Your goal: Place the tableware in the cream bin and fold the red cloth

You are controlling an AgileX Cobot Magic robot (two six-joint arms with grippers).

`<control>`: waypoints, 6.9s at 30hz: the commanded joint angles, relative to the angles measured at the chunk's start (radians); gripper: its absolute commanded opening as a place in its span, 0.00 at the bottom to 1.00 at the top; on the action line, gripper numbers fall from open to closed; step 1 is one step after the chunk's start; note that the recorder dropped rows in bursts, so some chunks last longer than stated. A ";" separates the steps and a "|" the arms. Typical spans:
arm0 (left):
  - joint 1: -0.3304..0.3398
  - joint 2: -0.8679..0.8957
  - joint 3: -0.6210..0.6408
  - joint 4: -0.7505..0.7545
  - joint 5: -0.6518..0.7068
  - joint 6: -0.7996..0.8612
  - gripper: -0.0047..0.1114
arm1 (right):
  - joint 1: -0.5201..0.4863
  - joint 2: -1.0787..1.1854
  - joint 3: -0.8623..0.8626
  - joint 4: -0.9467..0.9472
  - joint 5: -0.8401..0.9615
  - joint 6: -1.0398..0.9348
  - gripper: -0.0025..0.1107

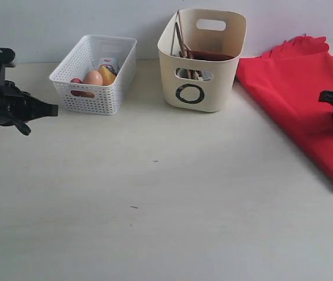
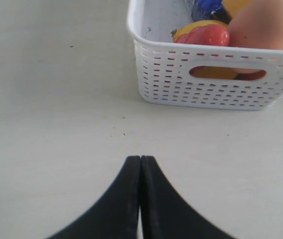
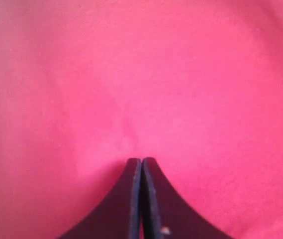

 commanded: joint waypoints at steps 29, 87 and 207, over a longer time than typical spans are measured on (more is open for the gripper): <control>0.005 -0.029 -0.005 -0.004 -0.013 0.030 0.05 | 0.158 -0.018 -0.254 -0.030 -0.145 0.002 0.02; -0.110 -1.373 0.735 -0.004 -0.221 -0.265 0.05 | 0.151 -1.808 1.111 0.495 -0.339 -0.497 0.02; 0.134 -1.814 0.811 -0.065 0.320 0.026 0.05 | 0.443 -1.973 1.111 0.624 0.016 -0.574 0.02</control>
